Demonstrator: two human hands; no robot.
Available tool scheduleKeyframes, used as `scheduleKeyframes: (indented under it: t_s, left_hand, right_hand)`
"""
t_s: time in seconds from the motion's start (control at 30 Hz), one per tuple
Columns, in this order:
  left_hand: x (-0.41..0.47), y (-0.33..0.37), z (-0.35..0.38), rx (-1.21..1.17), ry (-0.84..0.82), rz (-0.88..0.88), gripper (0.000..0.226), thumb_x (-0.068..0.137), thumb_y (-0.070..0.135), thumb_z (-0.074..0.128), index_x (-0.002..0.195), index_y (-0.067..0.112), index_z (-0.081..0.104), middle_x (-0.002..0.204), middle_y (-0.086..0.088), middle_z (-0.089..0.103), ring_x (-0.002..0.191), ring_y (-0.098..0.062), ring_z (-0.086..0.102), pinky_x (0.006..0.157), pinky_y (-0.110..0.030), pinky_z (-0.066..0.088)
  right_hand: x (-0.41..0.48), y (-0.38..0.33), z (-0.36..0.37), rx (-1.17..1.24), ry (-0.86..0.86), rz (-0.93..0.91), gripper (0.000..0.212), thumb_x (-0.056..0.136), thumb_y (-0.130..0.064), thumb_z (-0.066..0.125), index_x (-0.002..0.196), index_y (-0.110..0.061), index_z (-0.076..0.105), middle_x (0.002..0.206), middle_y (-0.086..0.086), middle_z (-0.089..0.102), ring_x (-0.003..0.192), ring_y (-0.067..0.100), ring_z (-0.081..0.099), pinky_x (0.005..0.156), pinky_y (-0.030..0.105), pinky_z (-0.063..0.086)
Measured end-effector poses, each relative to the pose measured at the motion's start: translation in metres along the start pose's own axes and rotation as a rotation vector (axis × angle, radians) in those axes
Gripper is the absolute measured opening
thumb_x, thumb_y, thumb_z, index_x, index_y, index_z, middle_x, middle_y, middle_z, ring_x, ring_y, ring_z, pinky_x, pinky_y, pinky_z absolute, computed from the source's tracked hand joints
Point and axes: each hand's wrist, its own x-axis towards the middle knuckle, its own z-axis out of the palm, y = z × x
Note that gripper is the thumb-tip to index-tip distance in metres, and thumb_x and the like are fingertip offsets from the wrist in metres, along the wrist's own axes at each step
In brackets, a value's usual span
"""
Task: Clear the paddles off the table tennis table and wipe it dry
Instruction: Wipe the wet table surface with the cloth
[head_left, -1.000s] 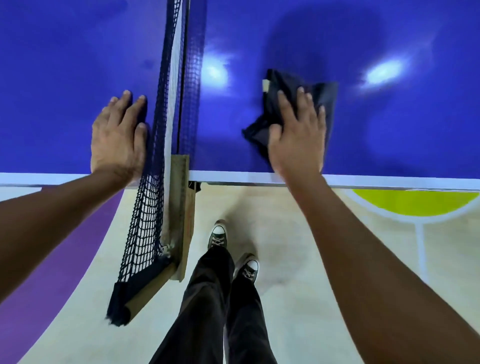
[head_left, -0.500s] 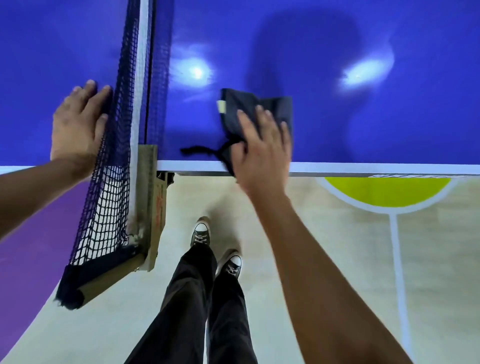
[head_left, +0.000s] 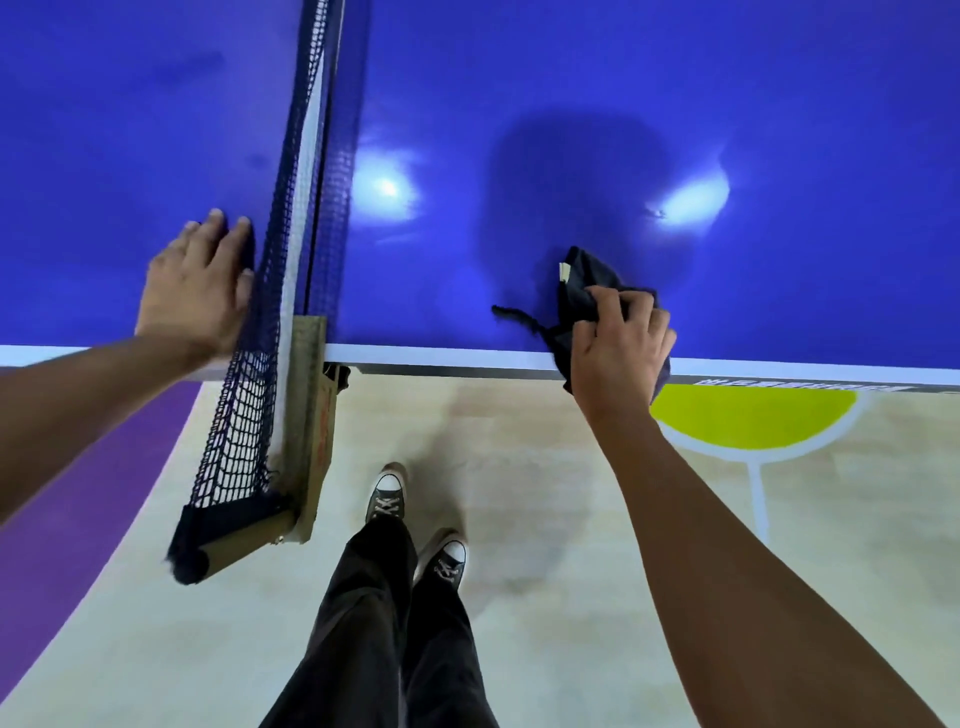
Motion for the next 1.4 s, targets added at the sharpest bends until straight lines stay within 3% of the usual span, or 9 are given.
scheduleKeyframes:
  t_s: [0.13, 0.3, 0.43, 0.6, 0.83, 0.97, 1.17, 1.3, 1.4]
  left_hand:
    - [-0.041, 0.016, -0.008, -0.028, -0.104, -0.056, 0.062, 0.103, 0.02, 0.048, 0.159, 0.01, 0.023, 0.165, -0.019, 0.017, 0.15, -0.043, 0.02, 0.12, -0.053, 0.022]
    - [-0.102, 0.014, -0.018, 0.005, -0.209, -0.074, 0.066, 0.099, 0.038, 0.017, 0.161, 0.017, 0.015, 0.168, -0.007, 0.012, 0.154, -0.031, 0.013, 0.123, -0.045, 0.018]
    - [-0.125, -0.004, -0.027, 0.025, -0.279, -0.072, 0.057, 0.105, 0.034, 0.027, 0.16, 0.024, 0.018, 0.168, 0.0, 0.014, 0.155, -0.025, 0.011, 0.122, -0.043, 0.021]
    - [-0.144, -0.034, -0.047, 0.043, -0.31, -0.112, 0.055, 0.105, 0.032, 0.029, 0.159, 0.023, 0.022, 0.168, 0.0, 0.017, 0.154, -0.027, 0.014, 0.121, -0.043, 0.024]
    - [-0.138, -0.093, -0.071, 0.015, -0.275, -0.112, 0.052, 0.105, 0.032, 0.031, 0.156, 0.024, 0.029, 0.165, 0.001, 0.026, 0.154, -0.024, 0.016, 0.118, -0.04, 0.025]
    - [-0.132, -0.136, -0.076, -0.038, -0.271, -0.026, 0.05, 0.104, 0.029, 0.034, 0.154, 0.024, 0.034, 0.162, 0.001, 0.032, 0.153, -0.024, 0.02, 0.12, -0.041, 0.023]
    - [-0.133, -0.185, -0.067, -0.067, -0.264, 0.111, 0.052, 0.099, 0.026, 0.04, 0.15, 0.019, 0.046, 0.159, -0.003, 0.039, 0.148, -0.033, 0.033, 0.114, -0.047, 0.035]
    - [-0.137, -0.196, -0.059, -0.061, -0.219, 0.172, 0.057, 0.093, 0.028, 0.033, 0.144, 0.013, 0.053, 0.153, -0.01, 0.048, 0.14, -0.038, 0.045, 0.106, -0.052, 0.044]
    - [-0.132, -0.196, -0.057, -0.075, -0.178, 0.177, 0.053, 0.092, 0.029, 0.034, 0.136, 0.013, 0.06, 0.145, -0.012, 0.055, 0.132, -0.039, 0.052, 0.102, -0.05, 0.046]
  right_hand:
    - [-0.029, -0.02, -0.004, 0.1, -0.08, 0.052, 0.034, 0.094, -0.015, 0.053, 0.125, -0.016, 0.066, 0.121, 0.017, 0.056, 0.109, 0.039, 0.047, 0.094, 0.049, 0.034]
    - [-0.034, -0.049, -0.025, 0.305, -0.163, 0.219, 0.036, 0.099, -0.016, 0.046, 0.131, -0.015, 0.063, 0.127, 0.017, 0.053, 0.119, 0.038, 0.044, 0.104, 0.046, 0.032]
    - [-0.028, -0.105, -0.058, 0.501, -0.135, 0.221, 0.039, 0.1, -0.014, 0.041, 0.132, -0.014, 0.063, 0.122, 0.02, 0.052, 0.116, 0.039, 0.046, 0.105, 0.051, 0.037]
    - [-0.019, -0.195, -0.104, 0.66, -0.055, 0.05, 0.041, 0.098, -0.015, 0.04, 0.13, -0.011, 0.064, 0.112, 0.015, 0.05, 0.109, 0.037, 0.05, 0.099, 0.045, 0.042]
    - [-0.037, -0.331, -0.12, 0.705, -0.066, -0.136, 0.043, 0.096, -0.018, 0.04, 0.131, -0.015, 0.064, 0.118, 0.014, 0.053, 0.11, 0.031, 0.049, 0.1, 0.044, 0.041]
    - [-0.066, -0.386, -0.075, 0.63, -0.107, -0.049, 0.036, 0.1, -0.013, 0.045, 0.13, -0.014, 0.065, 0.118, 0.015, 0.055, 0.109, 0.032, 0.05, 0.1, 0.047, 0.04]
    - [-0.1, -0.404, 0.018, 0.356, -0.082, 0.014, 0.037, 0.094, -0.019, 0.055, 0.13, -0.019, 0.066, 0.123, 0.011, 0.058, 0.111, 0.033, 0.05, 0.096, 0.041, 0.033]
    - [-0.131, -0.384, 0.069, 0.074, -0.265, -0.026, 0.054, 0.095, -0.034, 0.055, 0.148, -0.028, 0.05, 0.151, 0.008, 0.045, 0.134, 0.03, 0.043, 0.11, 0.043, 0.028]
    - [-0.143, -0.373, 0.084, 0.015, -0.215, -0.092, 0.059, 0.096, -0.038, 0.051, 0.154, -0.03, 0.042, 0.16, 0.008, 0.038, 0.142, 0.029, 0.038, 0.119, 0.044, 0.023]
